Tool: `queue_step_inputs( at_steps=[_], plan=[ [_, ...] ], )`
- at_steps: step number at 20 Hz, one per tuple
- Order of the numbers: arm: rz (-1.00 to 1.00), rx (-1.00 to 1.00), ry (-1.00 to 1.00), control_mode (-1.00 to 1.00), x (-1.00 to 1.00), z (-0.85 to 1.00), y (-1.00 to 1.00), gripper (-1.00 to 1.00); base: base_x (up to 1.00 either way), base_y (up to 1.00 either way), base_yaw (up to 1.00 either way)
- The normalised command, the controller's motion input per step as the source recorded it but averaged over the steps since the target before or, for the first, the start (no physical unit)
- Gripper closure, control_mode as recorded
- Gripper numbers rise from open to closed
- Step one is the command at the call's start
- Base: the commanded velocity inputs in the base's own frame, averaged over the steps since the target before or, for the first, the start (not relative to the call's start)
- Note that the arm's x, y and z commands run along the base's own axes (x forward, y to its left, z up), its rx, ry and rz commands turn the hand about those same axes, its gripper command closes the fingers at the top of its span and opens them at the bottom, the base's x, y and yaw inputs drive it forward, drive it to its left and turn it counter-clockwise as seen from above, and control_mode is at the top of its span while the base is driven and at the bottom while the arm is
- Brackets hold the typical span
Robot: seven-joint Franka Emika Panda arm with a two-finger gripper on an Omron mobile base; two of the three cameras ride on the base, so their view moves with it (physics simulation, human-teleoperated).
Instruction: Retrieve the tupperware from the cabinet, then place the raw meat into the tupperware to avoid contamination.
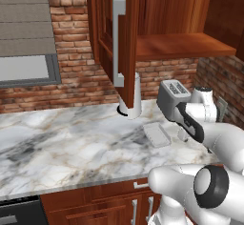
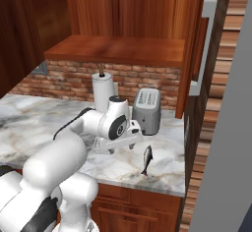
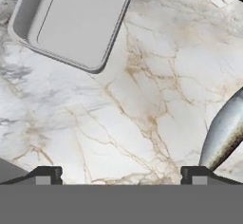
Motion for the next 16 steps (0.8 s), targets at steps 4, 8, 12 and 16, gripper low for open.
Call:
queue_step_inputs(
  at_steps=[4,8,12,16],
  plan=[
    [0.0,0.01,0.0,-1.0,0.08,-0.05,-0.31,-1.0,0.0,0.0,0.0],
    [-0.01,0.0,0.03,-1.0,0.0,-0.2,-0.4,-1.0,0.0,0.0,0.0],
    [-0.01,0.0,0.03,-1.0,0.19,-0.21,-0.29,-1.0,0.0,0.0,0.0],
    [-0.01,0.0,0.0,-1.0,0.42,-0.38,-0.23,-1.0,0.0,0.0,0.0]
  ],
)
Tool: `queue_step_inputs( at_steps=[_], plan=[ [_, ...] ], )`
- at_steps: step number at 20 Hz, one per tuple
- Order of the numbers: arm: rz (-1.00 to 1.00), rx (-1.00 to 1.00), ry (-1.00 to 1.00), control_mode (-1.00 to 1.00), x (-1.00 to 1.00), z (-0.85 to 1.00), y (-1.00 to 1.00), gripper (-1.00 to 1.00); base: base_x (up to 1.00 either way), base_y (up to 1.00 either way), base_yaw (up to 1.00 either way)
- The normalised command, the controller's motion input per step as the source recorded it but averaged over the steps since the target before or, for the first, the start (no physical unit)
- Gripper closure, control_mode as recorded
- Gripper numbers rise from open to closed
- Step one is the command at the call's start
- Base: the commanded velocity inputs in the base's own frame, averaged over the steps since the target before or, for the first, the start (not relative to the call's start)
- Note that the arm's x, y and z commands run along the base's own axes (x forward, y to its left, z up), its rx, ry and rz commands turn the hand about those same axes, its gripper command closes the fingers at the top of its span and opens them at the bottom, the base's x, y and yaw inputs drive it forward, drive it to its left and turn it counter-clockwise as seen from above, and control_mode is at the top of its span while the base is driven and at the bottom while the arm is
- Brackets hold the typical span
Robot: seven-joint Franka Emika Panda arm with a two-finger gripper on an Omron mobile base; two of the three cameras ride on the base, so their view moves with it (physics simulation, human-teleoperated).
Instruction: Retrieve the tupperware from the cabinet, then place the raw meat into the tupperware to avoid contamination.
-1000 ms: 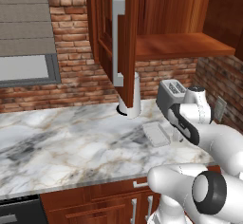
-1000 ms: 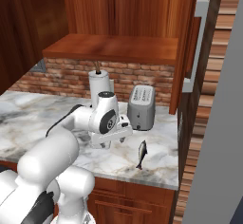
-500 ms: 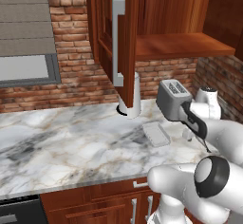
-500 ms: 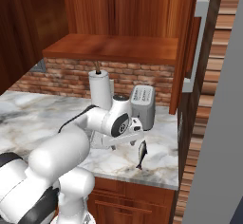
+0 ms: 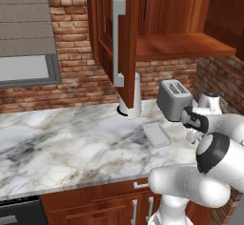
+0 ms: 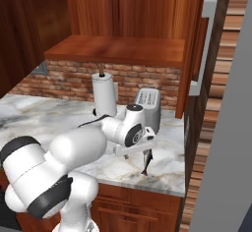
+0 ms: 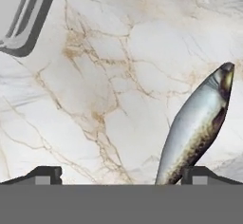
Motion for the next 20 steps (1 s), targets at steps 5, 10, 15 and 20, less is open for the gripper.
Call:
queue_step_inputs(
  at_steps=[5,10,15,20],
  plan=[
    [-0.05,0.0,0.03,-1.0,0.29,-0.2,-0.45,-1.0,0.0,0.0,0.0],
    [-0.03,0.0,0.01,-1.0,0.38,-0.46,-0.29,-1.0,0.0,0.0,0.0],
    [0.0,0.0,0.01,-1.0,0.24,-0.33,-0.05,1.0,0.0,0.0,0.0],
    [0.0,0.0,0.01,-1.0,0.0,-0.02,0.0,1.0,0.0,0.0,0.0]
  ],
)
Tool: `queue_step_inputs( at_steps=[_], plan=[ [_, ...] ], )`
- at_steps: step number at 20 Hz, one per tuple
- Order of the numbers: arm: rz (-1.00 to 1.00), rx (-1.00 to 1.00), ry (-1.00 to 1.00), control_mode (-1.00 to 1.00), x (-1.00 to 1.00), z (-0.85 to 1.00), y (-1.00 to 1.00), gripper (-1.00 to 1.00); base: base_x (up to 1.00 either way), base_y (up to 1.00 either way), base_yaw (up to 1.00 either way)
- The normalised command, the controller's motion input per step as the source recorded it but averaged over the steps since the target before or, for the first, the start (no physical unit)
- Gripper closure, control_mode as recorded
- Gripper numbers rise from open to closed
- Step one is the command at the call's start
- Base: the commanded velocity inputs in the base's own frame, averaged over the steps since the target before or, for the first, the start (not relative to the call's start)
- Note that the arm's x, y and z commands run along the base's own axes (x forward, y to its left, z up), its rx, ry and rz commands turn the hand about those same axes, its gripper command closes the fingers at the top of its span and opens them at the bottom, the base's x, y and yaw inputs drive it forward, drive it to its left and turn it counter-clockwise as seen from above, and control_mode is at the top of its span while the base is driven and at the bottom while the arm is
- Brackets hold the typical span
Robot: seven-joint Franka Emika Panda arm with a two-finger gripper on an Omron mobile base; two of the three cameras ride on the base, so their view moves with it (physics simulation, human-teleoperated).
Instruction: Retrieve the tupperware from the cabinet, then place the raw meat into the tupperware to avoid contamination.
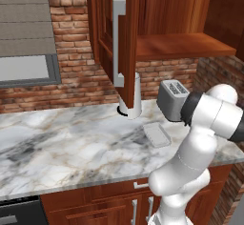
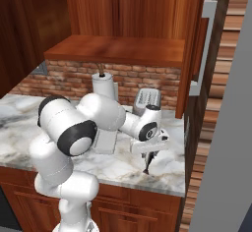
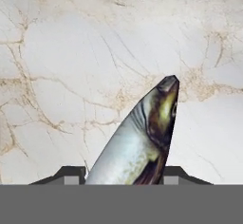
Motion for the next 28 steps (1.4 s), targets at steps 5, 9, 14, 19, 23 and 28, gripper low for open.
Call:
queue_step_inputs(
  at_steps=[5,9,14,19,23,28],
  plan=[
    [0.0,0.0,-0.04,-1.0,-0.16,0.41,0.03,1.0,0.0,0.0,0.0],
    [0.0,0.0,-0.01,-1.0,-0.21,0.44,0.27,1.0,0.0,0.0,0.0],
    [0.0,-0.01,-0.02,-1.0,-0.23,0.22,0.52,1.0,0.0,0.0,0.0],
    [-0.02,-0.02,-0.03,-1.0,-0.14,0.32,0.63,1.0,0.0,0.0,0.0],
    [-0.03,-0.06,-0.01,-1.0,-0.05,0.26,0.75,1.0,0.0,0.0,0.0],
    [-0.03,-0.07,0.0,-1.0,-0.01,0.2,0.8,1.0,0.0,0.0,0.0]
  ],
)
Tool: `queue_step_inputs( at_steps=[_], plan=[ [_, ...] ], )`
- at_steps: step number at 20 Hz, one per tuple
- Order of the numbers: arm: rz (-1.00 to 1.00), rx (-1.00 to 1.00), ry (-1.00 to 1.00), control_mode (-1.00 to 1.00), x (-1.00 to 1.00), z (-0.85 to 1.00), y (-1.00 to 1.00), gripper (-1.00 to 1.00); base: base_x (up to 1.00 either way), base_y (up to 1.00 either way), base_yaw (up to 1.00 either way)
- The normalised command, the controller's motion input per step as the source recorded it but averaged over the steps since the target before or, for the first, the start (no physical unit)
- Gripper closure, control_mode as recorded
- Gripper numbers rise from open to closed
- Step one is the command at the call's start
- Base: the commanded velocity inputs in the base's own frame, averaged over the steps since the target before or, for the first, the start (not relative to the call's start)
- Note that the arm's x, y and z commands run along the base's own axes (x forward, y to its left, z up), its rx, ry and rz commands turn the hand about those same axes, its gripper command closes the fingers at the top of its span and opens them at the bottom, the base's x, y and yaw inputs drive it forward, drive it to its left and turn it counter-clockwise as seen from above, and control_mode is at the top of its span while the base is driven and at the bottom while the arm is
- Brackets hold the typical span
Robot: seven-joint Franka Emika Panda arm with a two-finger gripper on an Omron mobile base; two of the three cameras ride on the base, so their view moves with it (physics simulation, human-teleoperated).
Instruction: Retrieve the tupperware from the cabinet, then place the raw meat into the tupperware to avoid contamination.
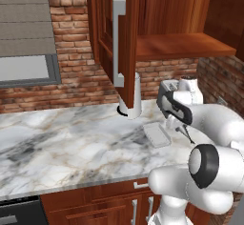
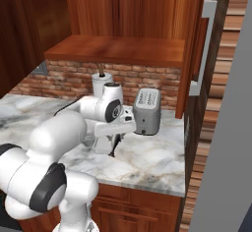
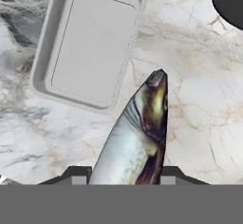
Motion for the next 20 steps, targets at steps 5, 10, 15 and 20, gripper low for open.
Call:
queue_step_inputs(
  at_steps=[5,10,15,20],
  plan=[
    [-0.02,-0.06,0.0,-1.0,0.04,0.04,0.76,1.0,0.0,0.0,0.0],
    [-0.05,-0.05,-0.01,-1.0,0.47,-0.29,0.43,1.0,0.0,0.0,0.0],
    [-0.02,-0.03,0.0,-1.0,0.6,-0.23,0.0,1.0,0.0,0.0,0.0],
    [0.0,0.0,0.01,-1.0,0.5,-0.16,-0.21,1.0,0.0,0.0,0.0]
  ],
)
